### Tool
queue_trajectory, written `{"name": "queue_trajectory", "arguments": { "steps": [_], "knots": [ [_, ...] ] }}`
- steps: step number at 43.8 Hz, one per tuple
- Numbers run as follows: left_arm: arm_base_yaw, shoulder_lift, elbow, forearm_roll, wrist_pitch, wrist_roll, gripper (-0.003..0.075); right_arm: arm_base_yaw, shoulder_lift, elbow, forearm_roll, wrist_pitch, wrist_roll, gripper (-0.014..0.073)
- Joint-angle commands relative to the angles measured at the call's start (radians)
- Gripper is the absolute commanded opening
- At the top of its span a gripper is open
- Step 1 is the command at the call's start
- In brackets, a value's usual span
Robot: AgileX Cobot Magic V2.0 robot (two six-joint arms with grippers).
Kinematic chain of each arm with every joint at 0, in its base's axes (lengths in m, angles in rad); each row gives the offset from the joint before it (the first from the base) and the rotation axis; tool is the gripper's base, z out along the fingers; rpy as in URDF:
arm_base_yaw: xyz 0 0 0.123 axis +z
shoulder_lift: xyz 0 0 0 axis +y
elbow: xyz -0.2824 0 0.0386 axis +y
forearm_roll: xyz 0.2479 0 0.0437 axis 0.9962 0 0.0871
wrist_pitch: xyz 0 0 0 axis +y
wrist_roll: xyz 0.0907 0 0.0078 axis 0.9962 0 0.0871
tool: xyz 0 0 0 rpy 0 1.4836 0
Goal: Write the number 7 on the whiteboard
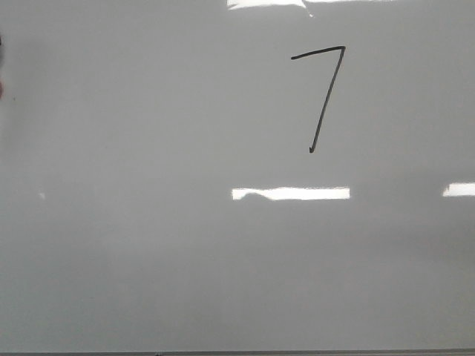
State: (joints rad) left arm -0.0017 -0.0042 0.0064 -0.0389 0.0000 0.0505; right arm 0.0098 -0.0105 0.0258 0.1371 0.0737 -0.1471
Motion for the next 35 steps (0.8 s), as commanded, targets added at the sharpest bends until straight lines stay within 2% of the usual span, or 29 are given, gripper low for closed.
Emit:
{"name": "queue_trajectory", "arguments": {
  "steps": [1, 14, 17, 25, 35],
  "knots": [
    [0.001, -0.015, 0.003, 0.001, -0.079, 0.0, -0.002, -0.006, -0.019, -0.004, 0.002, -0.101, -0.008, -0.0069],
    [0.001, -0.015, 0.003, 0.001, -0.079, 0.0, -0.002, -0.006, -0.019, -0.003, 0.002, -0.15, -0.003, -0.0069],
    [0.001, -0.015, 0.003, 0.001, -0.079, 0.0, -0.002, -0.006, -0.019, -0.003, -0.014, -0.17, 0.048, -0.0069],
    [0.001, -0.015, 0.003, 0.001, -0.079, 0.0, -0.002, -0.007, -0.019, -0.003, -0.158, -0.189, 0.213, -0.0069],
    [0.001, -0.015, 0.003, 0.001, -0.079, 0.0, -0.002, -0.007, -0.019, -0.003, -0.157, -0.182, 0.213, -0.0069]
  ]
}}
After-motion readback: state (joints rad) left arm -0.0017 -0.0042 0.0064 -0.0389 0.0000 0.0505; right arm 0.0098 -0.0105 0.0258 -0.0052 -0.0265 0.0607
